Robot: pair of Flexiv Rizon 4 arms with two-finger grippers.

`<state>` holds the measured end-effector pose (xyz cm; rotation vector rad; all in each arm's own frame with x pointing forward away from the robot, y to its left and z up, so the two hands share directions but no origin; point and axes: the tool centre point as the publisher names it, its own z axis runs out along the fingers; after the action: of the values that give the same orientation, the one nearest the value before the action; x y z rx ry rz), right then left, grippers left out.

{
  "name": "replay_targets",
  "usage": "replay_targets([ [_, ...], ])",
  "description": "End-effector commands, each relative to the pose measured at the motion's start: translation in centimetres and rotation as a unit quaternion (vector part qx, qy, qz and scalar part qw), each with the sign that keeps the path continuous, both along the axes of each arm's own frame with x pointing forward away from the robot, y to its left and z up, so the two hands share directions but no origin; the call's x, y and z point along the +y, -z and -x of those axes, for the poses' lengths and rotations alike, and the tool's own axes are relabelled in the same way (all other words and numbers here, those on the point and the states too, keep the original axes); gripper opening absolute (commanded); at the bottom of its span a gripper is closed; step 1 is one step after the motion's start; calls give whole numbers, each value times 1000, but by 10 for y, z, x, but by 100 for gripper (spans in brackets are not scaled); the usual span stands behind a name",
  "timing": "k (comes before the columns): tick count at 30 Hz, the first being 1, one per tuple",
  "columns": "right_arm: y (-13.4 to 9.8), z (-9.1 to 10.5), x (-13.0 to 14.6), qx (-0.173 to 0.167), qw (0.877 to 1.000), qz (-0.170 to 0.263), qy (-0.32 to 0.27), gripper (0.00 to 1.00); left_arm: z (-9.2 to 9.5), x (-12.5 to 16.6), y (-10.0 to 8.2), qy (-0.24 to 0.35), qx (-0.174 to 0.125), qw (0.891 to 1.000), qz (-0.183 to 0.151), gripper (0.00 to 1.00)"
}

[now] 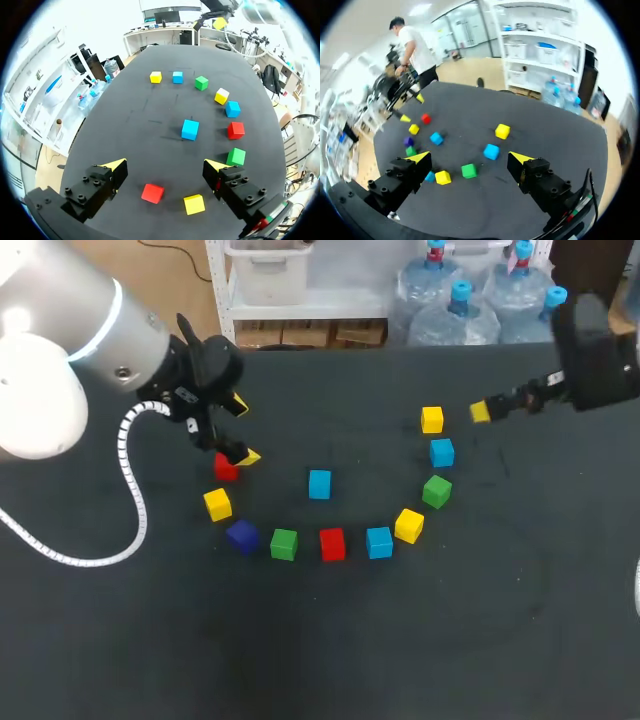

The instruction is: Place the blue cubes, place green cubes on the blue cubes, place the yellow cubes on the green cubes, then place the red cubes on the yellow cubes, and place purple cube on the red cubes.

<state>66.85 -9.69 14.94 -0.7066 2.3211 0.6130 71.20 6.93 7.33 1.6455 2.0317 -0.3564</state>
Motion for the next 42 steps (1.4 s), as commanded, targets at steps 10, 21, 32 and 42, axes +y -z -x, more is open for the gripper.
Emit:
replay_targets([
  [10,18,7,15,20,960,12,-278,100,1,1,0,1,-1,1000,2,100],
  [21,13,14,14,13,953,13,-302,100,1,1,0,1,-1,1000,2,100],
  [32,19,22,67,-11,888,47,-457,100,1,1,0,1,-1,1000,2,100],
  [42,62,38,109,-8,825,108,-554,100,1,1,0,1,-1,1000,2,100],
])
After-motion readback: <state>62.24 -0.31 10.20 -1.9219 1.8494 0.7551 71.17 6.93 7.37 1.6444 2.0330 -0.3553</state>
